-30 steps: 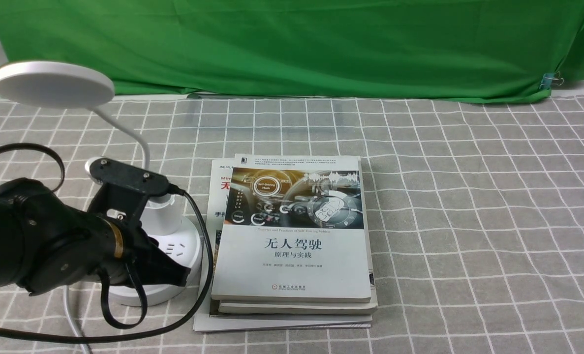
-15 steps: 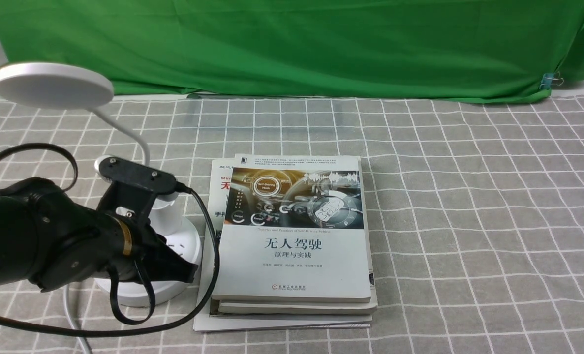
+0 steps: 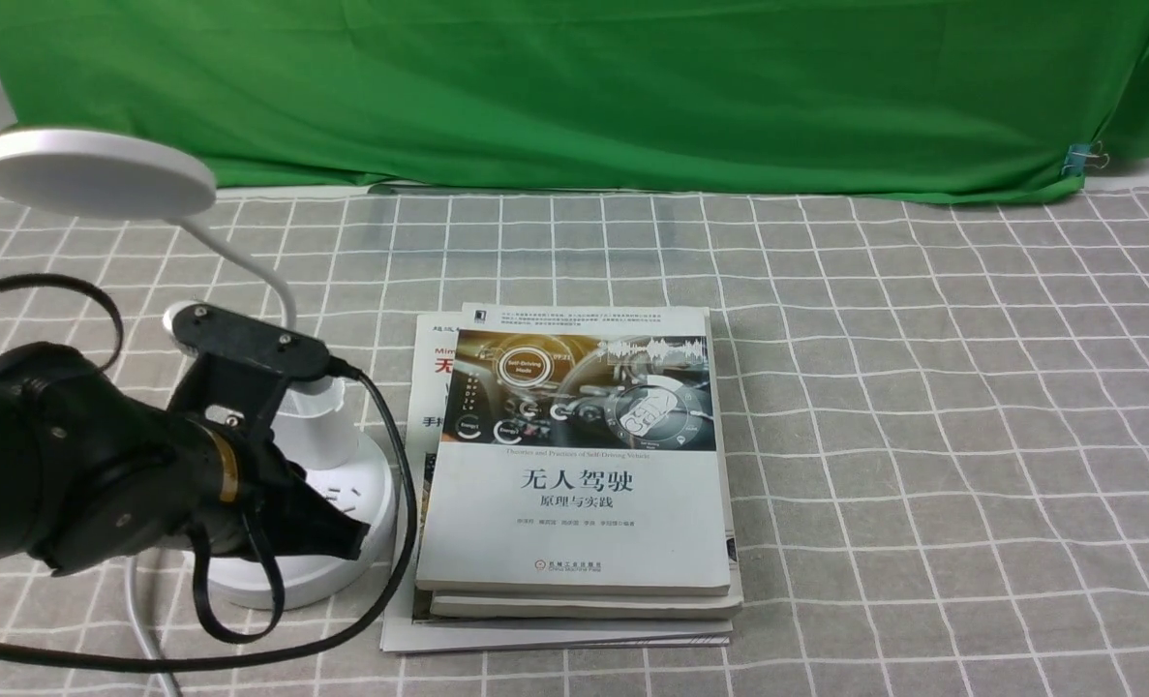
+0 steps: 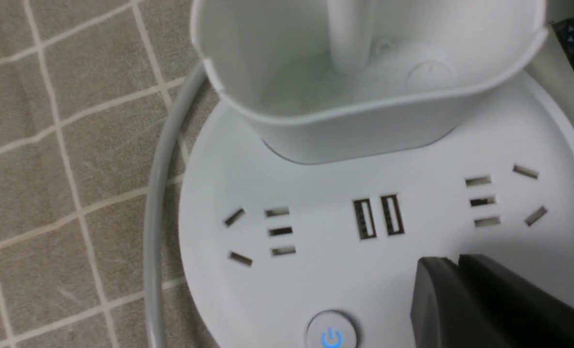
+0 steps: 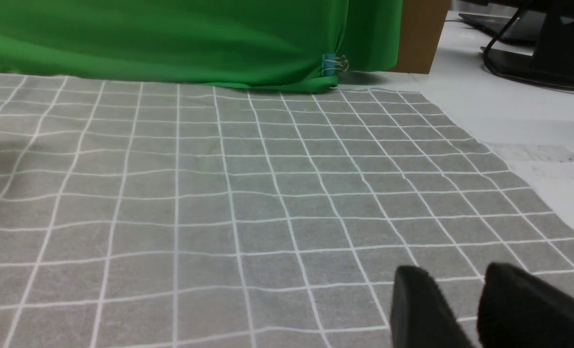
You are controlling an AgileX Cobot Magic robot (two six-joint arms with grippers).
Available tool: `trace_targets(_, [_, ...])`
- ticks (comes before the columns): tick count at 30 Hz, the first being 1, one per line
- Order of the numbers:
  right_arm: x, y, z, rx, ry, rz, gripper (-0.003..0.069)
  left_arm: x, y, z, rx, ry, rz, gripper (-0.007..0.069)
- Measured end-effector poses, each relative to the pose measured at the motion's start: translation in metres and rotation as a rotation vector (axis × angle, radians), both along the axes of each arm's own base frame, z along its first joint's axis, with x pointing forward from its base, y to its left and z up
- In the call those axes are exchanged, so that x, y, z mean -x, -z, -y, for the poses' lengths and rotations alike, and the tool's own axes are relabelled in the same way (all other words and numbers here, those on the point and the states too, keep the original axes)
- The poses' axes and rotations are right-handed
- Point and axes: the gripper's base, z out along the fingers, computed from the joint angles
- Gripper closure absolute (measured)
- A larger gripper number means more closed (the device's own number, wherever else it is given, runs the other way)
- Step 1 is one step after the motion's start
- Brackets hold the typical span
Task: Turn on the desk lamp on the grey coffee tablecloth with your hand.
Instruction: 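Press the power button on the lamp base to turn the lamp on with the left gripper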
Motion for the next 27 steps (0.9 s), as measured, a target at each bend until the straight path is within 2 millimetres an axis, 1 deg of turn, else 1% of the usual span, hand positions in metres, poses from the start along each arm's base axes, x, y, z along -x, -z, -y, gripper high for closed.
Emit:
trace_targets(4, [0.000, 0.000, 0.000, 0.000, 0.000, 0.000, 0.0414, 0.001, 0.001, -0.001, -0.009, -0.006, -0.013, 0.0606])
trace_targets(9, [0.000, 0.000, 0.000, 0.000, 0.000, 0.000, 0.0414, 0.001, 0.001, 0.001, 0.020, -0.009, 0.002, 0.0606])
trace_targets(13, [0.000, 0.000, 0.000, 0.000, 0.000, 0.000, 0.0414, 0.006, 0.008, 0.000, 0.035, -0.012, -0.008, 0.0606])
trace_targets(20, [0.000, 0.000, 0.000, 0.000, 0.000, 0.000, 0.0414, 0.004, 0.016, 0.002, 0.052, -0.025, -0.025, 0.0606])
trace_targets(23, [0.000, 0.000, 0.000, 0.000, 0.000, 0.000, 0.0414, 0.004, 0.014, 0.002, 0.055, -0.026, -0.018, 0.0606])
trace_targets(27, [0.000, 0.000, 0.000, 0.000, 0.000, 0.000, 0.0414, 0.008, 0.005, -0.002, 0.032, -0.043, -0.030, 0.0606])
